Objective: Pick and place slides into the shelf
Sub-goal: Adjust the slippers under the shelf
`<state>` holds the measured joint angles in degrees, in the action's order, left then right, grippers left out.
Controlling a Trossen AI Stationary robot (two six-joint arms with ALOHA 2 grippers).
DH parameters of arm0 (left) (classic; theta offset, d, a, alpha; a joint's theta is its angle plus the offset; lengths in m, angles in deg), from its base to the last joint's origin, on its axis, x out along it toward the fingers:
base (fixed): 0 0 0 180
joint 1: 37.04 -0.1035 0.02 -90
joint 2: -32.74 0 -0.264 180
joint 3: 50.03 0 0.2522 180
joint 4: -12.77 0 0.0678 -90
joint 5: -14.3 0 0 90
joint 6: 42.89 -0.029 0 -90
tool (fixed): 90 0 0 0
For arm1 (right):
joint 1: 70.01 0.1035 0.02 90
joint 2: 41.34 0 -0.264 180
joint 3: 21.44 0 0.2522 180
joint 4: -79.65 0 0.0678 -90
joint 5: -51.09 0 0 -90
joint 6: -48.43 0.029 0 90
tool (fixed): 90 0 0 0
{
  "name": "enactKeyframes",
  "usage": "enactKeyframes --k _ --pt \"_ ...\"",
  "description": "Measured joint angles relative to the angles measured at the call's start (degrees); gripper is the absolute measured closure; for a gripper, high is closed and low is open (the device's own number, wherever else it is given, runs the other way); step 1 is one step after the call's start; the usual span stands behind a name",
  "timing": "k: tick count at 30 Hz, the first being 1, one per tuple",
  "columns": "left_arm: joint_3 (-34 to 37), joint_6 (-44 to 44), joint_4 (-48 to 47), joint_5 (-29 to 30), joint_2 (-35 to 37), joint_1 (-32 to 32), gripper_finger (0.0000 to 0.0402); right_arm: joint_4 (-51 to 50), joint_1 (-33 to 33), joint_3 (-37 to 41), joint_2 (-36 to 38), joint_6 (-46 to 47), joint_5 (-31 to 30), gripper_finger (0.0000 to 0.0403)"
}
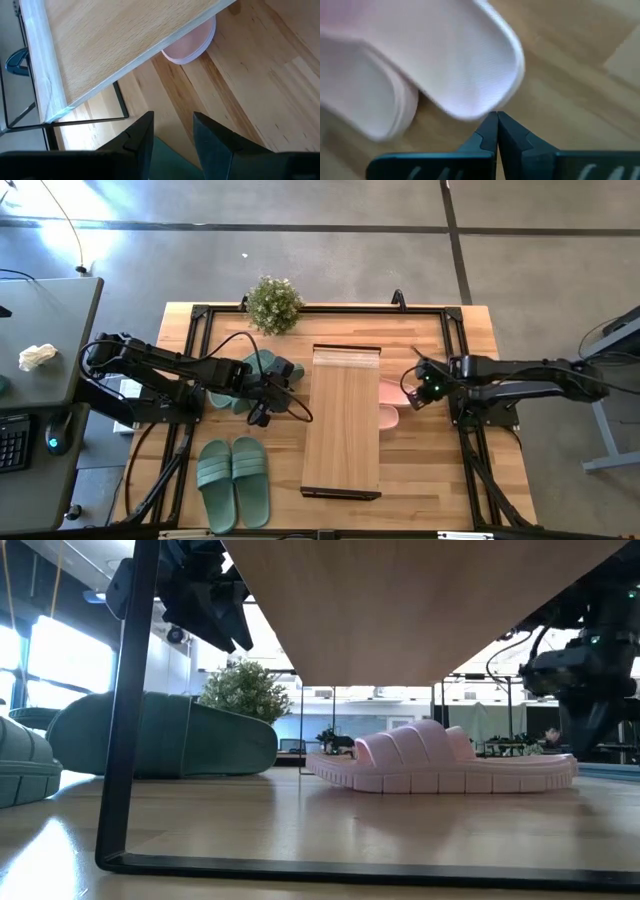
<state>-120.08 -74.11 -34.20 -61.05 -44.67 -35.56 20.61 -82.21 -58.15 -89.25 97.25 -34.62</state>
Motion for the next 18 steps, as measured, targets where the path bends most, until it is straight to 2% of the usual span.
enactKeyframes --k 2,10,18 --pt "0.0 0.1 0.0 0.0 0.0 0.0 0.028 0.2 0.6 0.2 0.0 1.9 -2.7 0.0403" --pt "0.0 0.0 0.1 0.0 0.0 0.0 0.028 -2.0 0.7 0.2 -0.2 4.0 -4.3 0.0403" --pt "0.0 0.0 0.2 0.0 0.0 0.0 0.028 5.3 0.6 0.2 -5.1 5.7 -4.3 0.0403"
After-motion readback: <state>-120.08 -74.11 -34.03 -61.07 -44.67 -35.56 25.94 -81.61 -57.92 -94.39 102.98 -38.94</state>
